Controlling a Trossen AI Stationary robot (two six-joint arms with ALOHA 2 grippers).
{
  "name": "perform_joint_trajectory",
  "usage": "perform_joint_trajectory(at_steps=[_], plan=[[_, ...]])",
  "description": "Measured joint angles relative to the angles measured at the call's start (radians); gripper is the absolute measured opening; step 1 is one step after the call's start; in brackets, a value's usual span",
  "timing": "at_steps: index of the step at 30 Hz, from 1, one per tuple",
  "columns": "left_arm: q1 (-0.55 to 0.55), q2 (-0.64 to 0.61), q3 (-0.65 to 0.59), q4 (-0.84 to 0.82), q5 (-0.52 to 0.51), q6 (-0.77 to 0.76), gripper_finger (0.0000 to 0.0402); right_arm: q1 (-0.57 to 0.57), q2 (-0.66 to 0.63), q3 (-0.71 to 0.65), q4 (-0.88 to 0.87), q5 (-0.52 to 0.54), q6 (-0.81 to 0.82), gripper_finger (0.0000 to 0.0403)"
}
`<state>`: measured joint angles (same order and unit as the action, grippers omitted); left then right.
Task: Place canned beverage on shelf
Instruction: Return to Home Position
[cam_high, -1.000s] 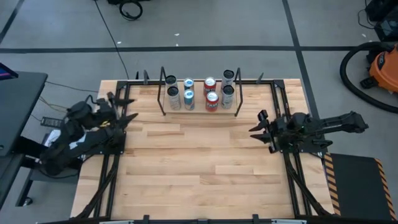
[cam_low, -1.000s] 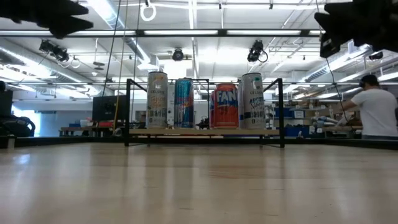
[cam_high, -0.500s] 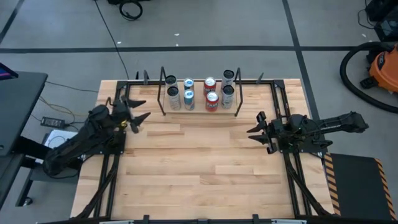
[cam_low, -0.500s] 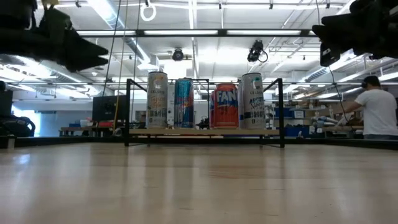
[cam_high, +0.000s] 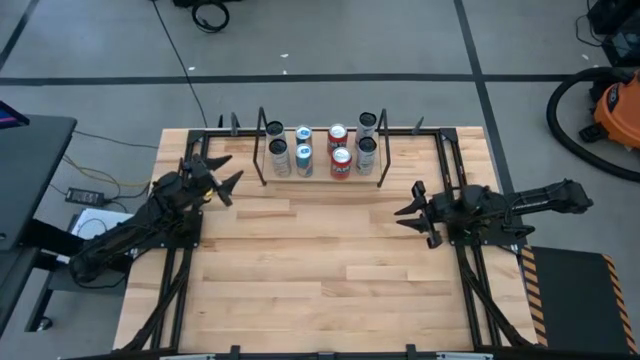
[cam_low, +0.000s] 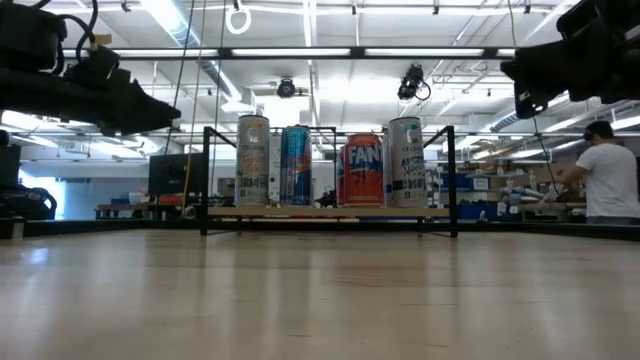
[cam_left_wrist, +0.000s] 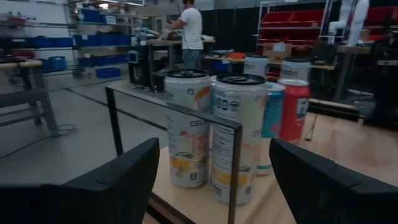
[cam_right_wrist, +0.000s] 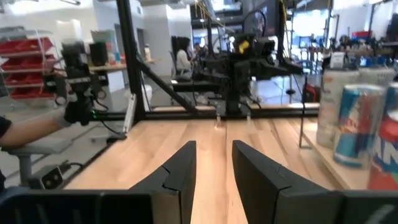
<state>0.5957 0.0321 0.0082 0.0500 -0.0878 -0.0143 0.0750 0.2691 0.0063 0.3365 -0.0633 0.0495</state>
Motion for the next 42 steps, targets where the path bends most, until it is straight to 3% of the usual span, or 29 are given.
perform_joint_trajectory(at_steps=[11,37,42], plan=[[0.0,0.0,0.0,-0.013,-0.012,0.001,0.0313,0.0,0.001,0.0,-0.184,0.132,0.03,0.0113],[0.0,0.0,-0.001,0.047,-0.008,-0.026,0.0313,0.0,0.0,0.0,-0.197,0.115,0.034,0.0113],[-0.002,0.0,-0.001,0.048,-0.007,-0.026,0.0313,0.0,-0.048,0.0,-0.198,0.115,0.034,0.0113]])
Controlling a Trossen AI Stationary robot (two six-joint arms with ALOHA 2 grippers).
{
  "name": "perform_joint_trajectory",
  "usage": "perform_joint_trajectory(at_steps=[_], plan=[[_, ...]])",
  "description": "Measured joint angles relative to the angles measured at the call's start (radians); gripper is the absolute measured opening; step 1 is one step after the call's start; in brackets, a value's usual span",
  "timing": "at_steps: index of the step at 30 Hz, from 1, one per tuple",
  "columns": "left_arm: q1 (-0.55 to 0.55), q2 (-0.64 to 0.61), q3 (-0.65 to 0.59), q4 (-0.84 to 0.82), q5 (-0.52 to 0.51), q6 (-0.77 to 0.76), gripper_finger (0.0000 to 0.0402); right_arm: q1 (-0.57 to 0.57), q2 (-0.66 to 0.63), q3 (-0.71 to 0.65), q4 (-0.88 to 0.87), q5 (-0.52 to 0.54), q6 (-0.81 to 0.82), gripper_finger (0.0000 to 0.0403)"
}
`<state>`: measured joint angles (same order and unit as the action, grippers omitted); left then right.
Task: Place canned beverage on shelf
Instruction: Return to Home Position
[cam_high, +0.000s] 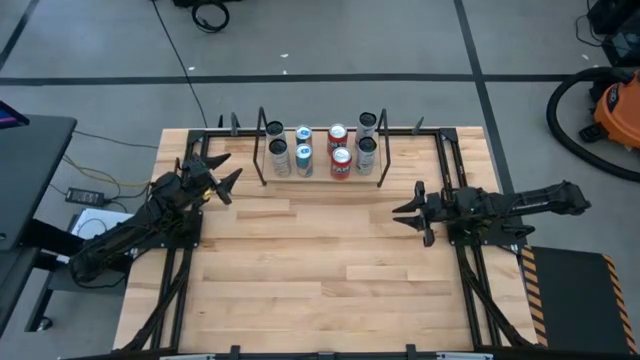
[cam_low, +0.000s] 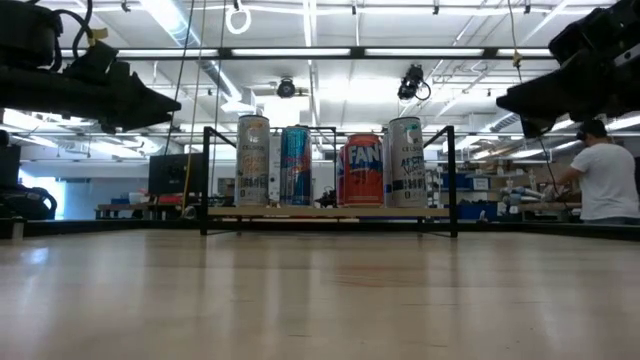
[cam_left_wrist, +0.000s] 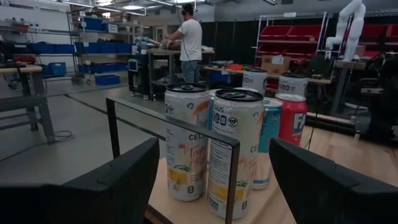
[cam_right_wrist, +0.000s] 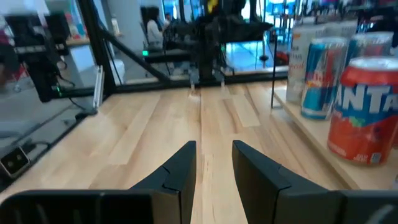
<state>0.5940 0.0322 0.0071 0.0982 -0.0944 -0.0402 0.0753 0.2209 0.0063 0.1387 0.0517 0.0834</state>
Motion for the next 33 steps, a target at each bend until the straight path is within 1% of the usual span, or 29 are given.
perform_joint_trajectory(at_steps=[4,8,17,21,25,33], plan=[[-0.036,0.0,0.0,0.0,0.001,0.0,0.0313,-0.007,-0.084,0.0,0.003,-0.001,0.0,0.0113],[-0.104,0.0,0.0,0.0,0.002,0.0,0.0313,-0.047,-0.135,0.0,0.003,-0.001,0.0,0.0113],[-0.236,0.0,0.0,0.002,0.002,0.0,0.0313,-0.147,-0.146,0.0,0.001,-0.001,0.0,0.0113],[-0.285,-0.01,0.0,0.001,0.002,0.0,0.0313,-0.18,-0.176,0.0,0.0,-0.001,0.0,0.0113],[-0.316,-0.03,0.0,0.012,0.002,0.0,0.0313,-0.203,-0.22,0.0,0.002,-0.001,0.0,0.0113],[-0.343,-0.029,0.0,0.017,0.001,0.0,0.0313,-0.209,-0.22,0.0,0.026,-0.001,0.0,0.0113]])
